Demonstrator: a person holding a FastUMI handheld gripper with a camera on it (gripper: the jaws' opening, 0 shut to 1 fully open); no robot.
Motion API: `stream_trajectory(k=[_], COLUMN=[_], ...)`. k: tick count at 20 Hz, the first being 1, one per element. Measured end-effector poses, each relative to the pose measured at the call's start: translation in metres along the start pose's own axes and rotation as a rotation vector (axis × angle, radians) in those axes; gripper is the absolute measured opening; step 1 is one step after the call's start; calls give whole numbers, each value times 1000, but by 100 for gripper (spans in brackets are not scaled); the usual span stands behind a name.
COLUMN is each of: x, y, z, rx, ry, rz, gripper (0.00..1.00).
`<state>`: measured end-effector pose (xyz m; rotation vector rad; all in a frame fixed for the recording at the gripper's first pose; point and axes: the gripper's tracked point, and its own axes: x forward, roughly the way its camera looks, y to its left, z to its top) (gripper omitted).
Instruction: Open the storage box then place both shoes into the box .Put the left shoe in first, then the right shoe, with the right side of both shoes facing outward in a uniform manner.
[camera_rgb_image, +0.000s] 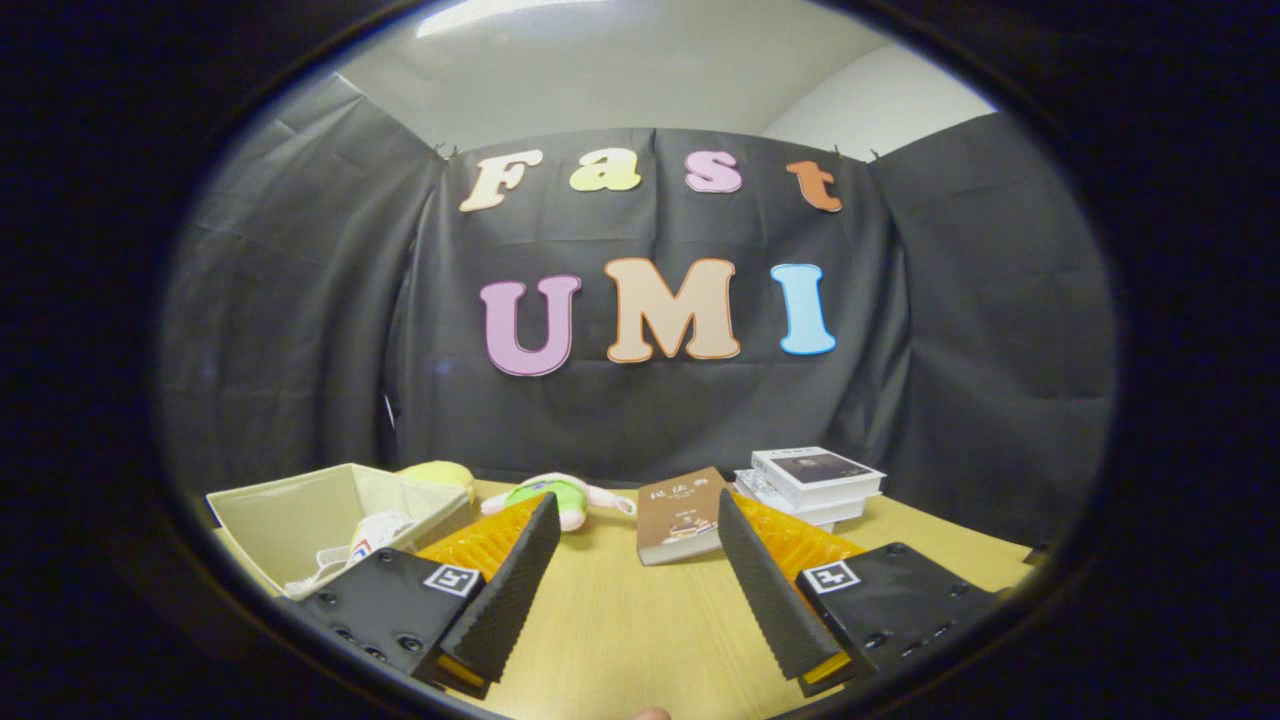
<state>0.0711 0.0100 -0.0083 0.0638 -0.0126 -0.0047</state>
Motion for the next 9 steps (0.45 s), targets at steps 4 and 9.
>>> stream_trajectory(k=[4,9], x=[-6,-12], y=[-5,-3], z=[-9,-16], rx=[-20,8], ry=[-6,-17], rz=[7,27], gripper=[100,100])
